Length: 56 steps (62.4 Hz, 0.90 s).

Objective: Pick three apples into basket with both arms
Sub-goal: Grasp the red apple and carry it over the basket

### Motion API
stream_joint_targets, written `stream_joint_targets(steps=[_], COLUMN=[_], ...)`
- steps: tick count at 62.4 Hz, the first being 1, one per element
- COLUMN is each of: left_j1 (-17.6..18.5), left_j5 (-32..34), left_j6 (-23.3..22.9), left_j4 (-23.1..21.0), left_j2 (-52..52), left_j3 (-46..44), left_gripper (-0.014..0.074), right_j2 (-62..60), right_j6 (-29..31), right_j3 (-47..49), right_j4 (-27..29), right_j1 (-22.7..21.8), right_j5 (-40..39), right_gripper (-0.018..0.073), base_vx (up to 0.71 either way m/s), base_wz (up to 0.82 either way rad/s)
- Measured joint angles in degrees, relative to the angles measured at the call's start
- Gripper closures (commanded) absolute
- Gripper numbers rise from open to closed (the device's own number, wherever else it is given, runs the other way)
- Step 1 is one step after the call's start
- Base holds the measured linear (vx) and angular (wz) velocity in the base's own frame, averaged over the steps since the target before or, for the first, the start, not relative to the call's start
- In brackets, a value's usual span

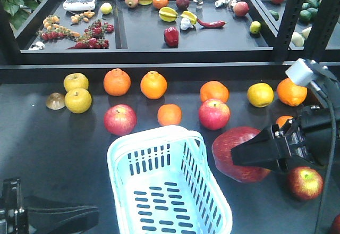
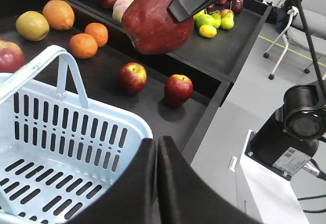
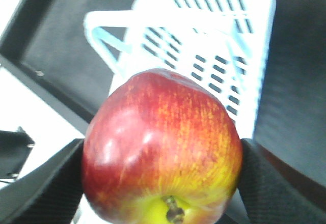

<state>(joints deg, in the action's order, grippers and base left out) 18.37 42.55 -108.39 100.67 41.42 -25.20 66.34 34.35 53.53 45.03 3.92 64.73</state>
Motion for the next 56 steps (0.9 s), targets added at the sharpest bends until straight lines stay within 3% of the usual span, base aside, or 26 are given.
stream_joint_targets(steps=[8, 18, 29, 38, 48, 56], left_j1=[0.0, 0.0, 0.0, 0.0, 0.0, 0.0], left_j5=[0.0, 0.0, 0.0, 0.0, 0.0, 0.0], left_j6=[0.0, 0.0, 0.0, 0.0, 0.0, 0.0], left_j4=[0.0, 0.0, 0.0, 0.0, 0.0, 0.0], left_j2=[0.0, 0.0, 0.0, 0.0, 0.0, 0.0], left_j3=[0.0, 0.0, 0.0, 0.0, 0.0, 0.0], left_gripper=[0.0602, 0.0602, 0.0602, 0.0602, 0.0602, 0.0602], right_j2=[1.7, 6.4, 13.6, 19.0, 21.9, 22.1], right_j6=[0.2, 0.2, -0.5, -0.6, -0.2, 0.0], right_j3=[0.0, 0.0, 0.0, 0.0, 0.0, 0.0], right_j4=[0.1, -0.5, -6.3, -8.6, -8.8, -8.9], right_j1=[4.3, 15.6, 24.8, 27.9, 28.1, 28.1], right_j5=[-0.9, -6.9, -15.0, -19.2, -22.1, -23.2], right_gripper=[0.0564, 0.0559, 0.0491, 0.0326, 0.0072, -0.0053], base_vx=[0.0, 0.0, 0.0, 0.0, 0.0, 0.0], base_wz=[0.0, 0.0, 0.0, 0.0, 0.0, 0.0])
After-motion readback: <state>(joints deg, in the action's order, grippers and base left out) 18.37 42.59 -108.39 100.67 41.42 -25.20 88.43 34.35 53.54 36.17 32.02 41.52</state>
